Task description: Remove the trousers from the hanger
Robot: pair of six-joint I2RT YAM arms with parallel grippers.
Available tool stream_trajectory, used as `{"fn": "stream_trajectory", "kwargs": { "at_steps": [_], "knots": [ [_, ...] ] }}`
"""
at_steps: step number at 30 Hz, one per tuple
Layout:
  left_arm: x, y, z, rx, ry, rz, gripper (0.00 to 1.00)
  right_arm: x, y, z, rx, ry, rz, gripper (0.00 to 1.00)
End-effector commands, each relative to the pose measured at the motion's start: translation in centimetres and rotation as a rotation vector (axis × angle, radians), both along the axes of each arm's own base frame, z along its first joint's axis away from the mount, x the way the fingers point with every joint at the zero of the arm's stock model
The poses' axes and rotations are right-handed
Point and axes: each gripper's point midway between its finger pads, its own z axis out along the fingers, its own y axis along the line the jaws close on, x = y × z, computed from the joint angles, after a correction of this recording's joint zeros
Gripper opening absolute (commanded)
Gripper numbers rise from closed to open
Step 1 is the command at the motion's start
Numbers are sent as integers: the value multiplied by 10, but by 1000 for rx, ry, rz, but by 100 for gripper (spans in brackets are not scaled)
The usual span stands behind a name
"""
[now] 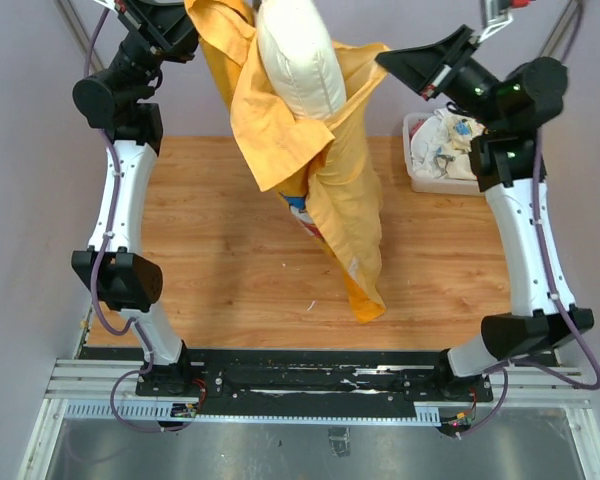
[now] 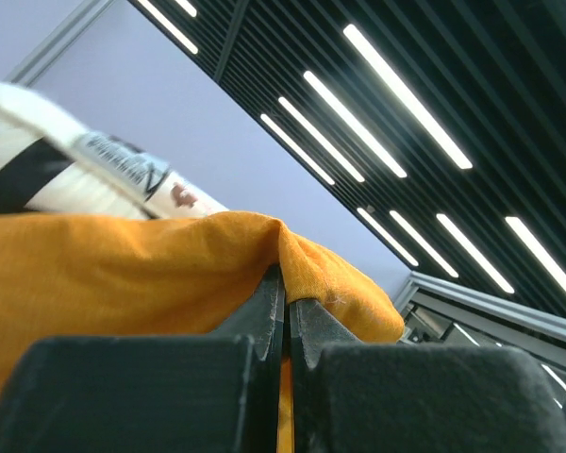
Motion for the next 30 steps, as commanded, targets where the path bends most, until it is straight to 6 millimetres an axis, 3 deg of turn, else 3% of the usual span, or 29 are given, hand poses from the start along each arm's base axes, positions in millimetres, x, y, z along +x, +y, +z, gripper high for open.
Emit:
{"fn": "stream_trajectory", "kwargs": {
  "at_steps": [1, 5, 8, 11, 14, 20, 22, 26, 30],
  "knots": [
    [-37, 7, 31, -83, -126, 12, 0, 21, 23, -23, -28, 42, 27, 1],
    [-30, -24, 24, -77, -104, -42, 0, 17, 34, -14, -67, 36, 47, 1],
    [-26, -45, 19, -72, -90, -91, 0, 17, 64, -29, -118, 83, 150, 1],
    [-23, -56, 13, -65, -78, -117, 0, 12, 73, -36, -123, 86, 180, 1],
    [-20, -55, 5, -51, -61, -113, 0, 0, 61, -27, -147, 33, 158, 1],
    [-18, -15, -1, -58, -56, -31, 0, -1, -28, -7, -70, 5, -55, 1],
    [-16, -10, -3, -60, -52, -19, 0, -2, -46, -2, -54, -1, -88, 1],
    [-12, -9, -6, -67, -45, -28, 0, -8, -50, 7, -36, -25, -79, 1],
    [-6, -33, -9, -52, -22, -40, 0, -13, -16, 0, -56, -21, 8, 1]
  ]
}}
